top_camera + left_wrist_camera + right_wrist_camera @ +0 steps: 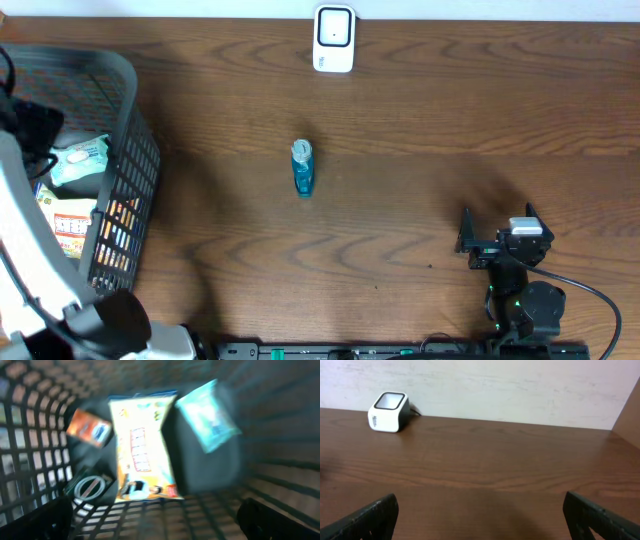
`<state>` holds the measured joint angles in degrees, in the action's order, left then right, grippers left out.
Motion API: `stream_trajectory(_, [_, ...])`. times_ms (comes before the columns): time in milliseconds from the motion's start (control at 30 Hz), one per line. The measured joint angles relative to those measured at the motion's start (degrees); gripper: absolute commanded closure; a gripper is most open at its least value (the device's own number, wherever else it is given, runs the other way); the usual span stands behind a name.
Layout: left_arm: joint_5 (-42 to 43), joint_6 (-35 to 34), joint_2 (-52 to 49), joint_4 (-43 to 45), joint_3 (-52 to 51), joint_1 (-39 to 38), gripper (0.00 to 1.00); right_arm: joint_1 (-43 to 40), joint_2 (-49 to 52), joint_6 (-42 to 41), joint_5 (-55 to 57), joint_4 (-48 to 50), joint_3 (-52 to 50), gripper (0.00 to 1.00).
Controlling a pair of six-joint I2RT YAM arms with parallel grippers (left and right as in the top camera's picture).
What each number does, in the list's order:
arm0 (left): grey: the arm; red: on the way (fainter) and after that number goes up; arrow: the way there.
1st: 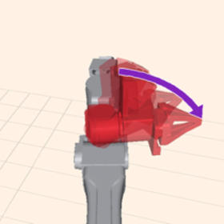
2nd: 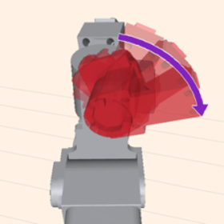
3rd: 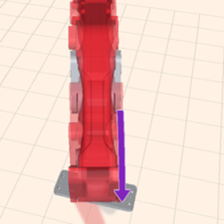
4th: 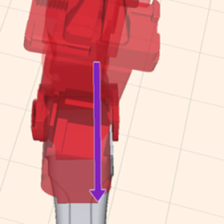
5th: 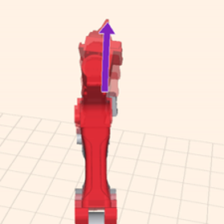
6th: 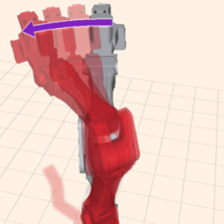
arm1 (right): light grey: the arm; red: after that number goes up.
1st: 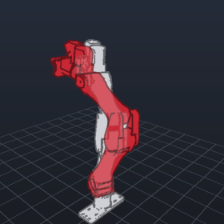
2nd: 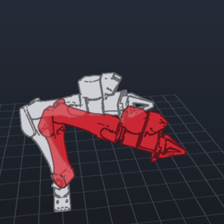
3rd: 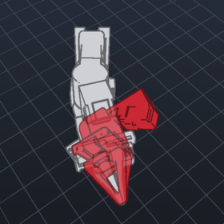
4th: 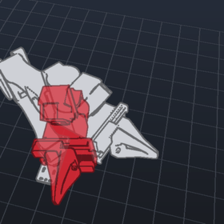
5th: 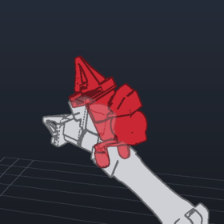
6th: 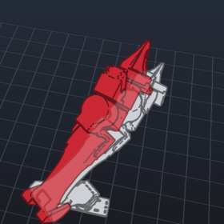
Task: Scan the item barcode
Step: 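Return the left gripper to the basket and grasp the wet-wipes pack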
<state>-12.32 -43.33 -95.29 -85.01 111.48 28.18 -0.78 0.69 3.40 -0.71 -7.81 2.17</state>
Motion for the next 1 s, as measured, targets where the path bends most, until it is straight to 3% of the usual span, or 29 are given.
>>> stream_trajectory(467, [4.61, -3.19, -4.13, 21.55, -27.08, 5.84, 0.02, 0.00, 0.00, 0.00, 0.00, 0.02, 0.00, 0.01])
stream_trajectory(733, [6.43, -3.17, -4.33, 31.17, -35.01, 6.01, 0.02, 0.00, 0.00, 0.02, 0.00, 0.02, 0.00, 0.01])
stream_trajectory(933, [6.62, -3.17, -5.29, 32.02, -36.26, 6.01, 0.01, 0.00, 0.00, 0.00, 0.00, 0.02, 0.00, 0.01])
stream_trajectory(1000, [6.64, -3.17, -6.12, 32.24, -36.41, 6.01, 0.05, 0.00, 0.00, 0.02, 0.00, 0.02, 0.00, 0.01])
